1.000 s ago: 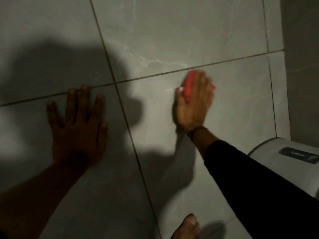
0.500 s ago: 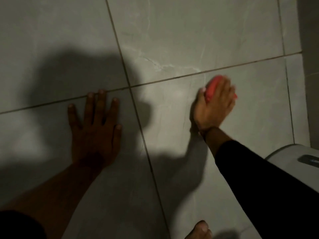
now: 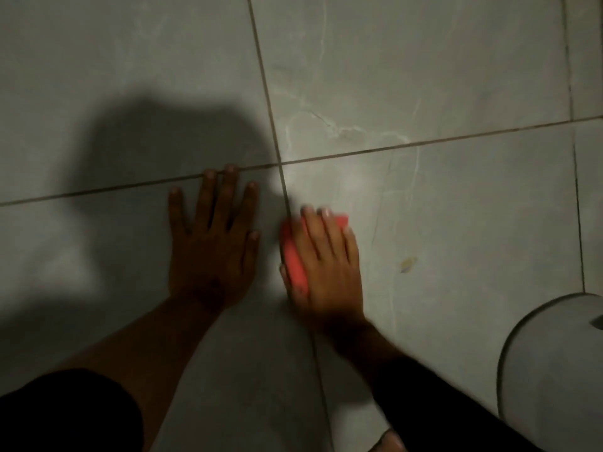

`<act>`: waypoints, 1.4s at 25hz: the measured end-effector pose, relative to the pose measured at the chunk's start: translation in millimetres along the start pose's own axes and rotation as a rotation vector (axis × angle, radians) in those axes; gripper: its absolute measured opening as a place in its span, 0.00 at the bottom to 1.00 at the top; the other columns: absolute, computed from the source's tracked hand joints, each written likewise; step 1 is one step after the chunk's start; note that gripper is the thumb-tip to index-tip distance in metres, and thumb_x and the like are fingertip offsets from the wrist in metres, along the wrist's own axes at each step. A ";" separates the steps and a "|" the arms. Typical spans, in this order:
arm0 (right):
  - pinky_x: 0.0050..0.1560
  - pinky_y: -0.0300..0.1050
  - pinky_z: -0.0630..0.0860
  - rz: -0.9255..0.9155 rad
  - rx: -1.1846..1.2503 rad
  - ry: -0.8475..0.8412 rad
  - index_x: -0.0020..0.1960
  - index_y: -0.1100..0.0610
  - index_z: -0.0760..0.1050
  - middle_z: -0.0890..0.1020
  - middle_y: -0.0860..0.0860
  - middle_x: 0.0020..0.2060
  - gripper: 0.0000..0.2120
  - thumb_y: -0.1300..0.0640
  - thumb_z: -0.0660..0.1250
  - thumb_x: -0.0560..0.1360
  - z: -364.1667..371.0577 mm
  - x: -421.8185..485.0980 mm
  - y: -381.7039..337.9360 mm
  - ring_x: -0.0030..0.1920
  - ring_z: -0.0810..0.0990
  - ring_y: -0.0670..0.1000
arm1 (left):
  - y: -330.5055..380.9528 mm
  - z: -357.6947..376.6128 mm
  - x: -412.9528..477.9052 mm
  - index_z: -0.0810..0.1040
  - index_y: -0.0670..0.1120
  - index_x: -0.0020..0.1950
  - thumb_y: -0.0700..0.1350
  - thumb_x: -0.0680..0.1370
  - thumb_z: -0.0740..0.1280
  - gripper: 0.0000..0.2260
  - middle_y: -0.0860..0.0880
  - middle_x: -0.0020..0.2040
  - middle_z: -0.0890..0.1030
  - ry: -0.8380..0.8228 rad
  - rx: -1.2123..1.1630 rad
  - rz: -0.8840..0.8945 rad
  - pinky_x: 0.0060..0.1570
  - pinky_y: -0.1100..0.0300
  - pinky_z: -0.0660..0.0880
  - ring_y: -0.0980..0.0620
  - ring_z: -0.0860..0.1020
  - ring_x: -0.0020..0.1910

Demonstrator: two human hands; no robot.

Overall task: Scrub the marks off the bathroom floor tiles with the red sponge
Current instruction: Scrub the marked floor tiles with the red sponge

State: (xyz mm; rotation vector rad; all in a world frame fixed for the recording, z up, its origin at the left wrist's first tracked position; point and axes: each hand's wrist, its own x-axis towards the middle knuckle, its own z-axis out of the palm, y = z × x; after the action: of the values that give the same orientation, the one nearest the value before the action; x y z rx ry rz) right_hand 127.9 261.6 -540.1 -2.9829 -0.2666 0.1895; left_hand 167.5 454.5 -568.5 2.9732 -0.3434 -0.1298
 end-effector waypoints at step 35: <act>0.85 0.71 0.57 0.442 0.052 -0.056 0.84 0.62 0.64 0.64 0.64 0.85 0.32 0.48 0.58 0.84 -17.7 -71.1 129.0 0.85 0.61 0.69 | -4.3 6.4 0.7 0.50 0.53 0.90 0.57 0.85 0.50 0.32 0.45 0.91 0.47 -0.035 -0.036 0.001 0.82 0.26 0.44 0.38 0.48 0.89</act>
State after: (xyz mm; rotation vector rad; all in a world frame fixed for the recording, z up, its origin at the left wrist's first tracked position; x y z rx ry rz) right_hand 82.4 120.5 -534.2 -2.9426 0.3912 0.3196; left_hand 168.4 457.6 -575.6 2.9386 -0.3434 -0.1863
